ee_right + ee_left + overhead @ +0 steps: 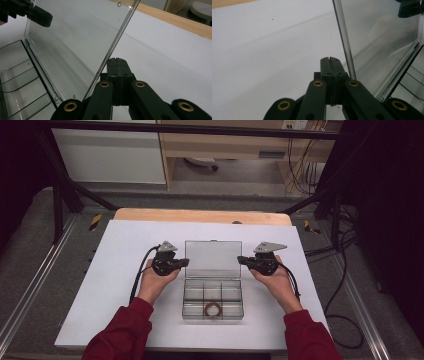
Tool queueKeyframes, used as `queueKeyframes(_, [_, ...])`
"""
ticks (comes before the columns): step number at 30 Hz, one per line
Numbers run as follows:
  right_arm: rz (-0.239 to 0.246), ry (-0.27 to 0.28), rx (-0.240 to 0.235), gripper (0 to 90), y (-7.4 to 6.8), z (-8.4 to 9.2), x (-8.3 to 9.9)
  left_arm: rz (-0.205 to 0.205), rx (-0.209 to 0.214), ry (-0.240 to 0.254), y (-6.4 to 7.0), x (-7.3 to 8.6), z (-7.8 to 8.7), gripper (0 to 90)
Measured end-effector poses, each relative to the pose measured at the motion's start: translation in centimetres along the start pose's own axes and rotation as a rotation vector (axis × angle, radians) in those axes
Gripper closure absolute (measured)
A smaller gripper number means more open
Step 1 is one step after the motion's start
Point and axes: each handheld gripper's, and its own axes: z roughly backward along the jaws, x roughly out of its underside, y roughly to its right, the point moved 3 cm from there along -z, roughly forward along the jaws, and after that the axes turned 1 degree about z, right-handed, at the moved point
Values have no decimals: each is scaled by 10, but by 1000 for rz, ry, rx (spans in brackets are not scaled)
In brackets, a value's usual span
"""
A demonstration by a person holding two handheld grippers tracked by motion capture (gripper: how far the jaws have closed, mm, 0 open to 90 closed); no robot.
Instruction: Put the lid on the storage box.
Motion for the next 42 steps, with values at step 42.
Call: queueKeyframes(42, [-31, 25, -9, 900, -6, 2, -12, 7, 0, 6, 5, -18, 5, 897])
